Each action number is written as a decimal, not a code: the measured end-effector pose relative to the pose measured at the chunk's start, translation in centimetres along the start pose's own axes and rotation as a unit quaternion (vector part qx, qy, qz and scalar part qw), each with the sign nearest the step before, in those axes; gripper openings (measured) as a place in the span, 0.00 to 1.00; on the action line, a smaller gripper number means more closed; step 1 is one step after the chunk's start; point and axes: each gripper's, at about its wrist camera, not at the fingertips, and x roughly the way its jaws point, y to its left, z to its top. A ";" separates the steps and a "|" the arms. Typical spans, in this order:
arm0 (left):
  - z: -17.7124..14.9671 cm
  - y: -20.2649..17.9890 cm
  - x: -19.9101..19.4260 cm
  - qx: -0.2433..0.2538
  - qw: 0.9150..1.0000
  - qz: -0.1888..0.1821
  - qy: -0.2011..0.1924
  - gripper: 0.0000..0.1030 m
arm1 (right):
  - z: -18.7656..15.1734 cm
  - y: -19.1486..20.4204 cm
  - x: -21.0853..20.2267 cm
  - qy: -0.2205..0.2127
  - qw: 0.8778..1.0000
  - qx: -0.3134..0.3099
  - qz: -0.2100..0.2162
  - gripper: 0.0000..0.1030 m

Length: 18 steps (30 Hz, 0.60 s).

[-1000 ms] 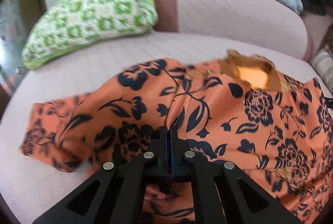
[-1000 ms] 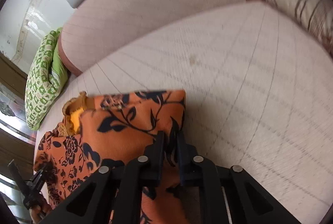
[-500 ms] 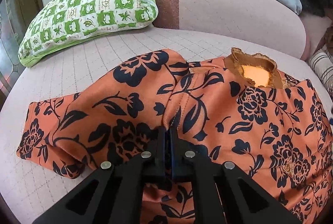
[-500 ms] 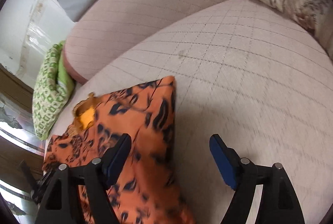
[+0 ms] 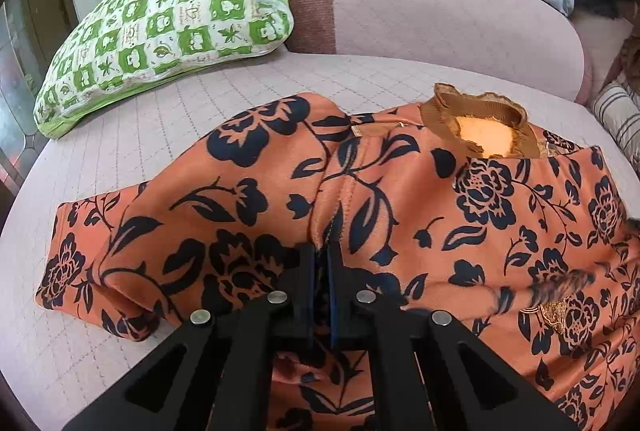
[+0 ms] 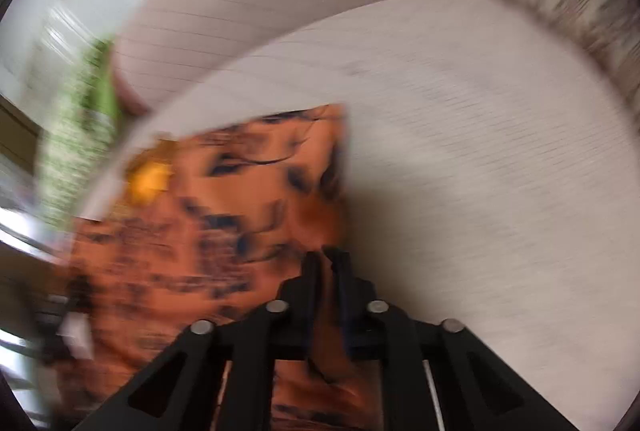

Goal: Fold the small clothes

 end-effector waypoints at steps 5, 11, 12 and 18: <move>0.1 0.1 -0.5 -0.004 1.000 -0.004 -0.007 0.04 | -0.4 -2.8 -0.3 -0.016 0.995 0.056 0.083 0.13; 0.1 -0.3 -3.4 -0.015 0.998 -0.039 -0.042 0.07 | 2.8 -1.8 0.3 -0.042 0.985 0.106 0.129 0.87; -0.2 -0.9 -3.4 -0.006 0.998 -0.046 -0.040 0.07 | 3.4 -1.2 1.2 -0.029 0.986 0.102 0.132 0.87; -2.1 -3.0 0.2 0.035 0.999 -0.029 0.003 0.07 | 5.7 0.9 3.1 -0.020 0.999 0.034 0.030 0.07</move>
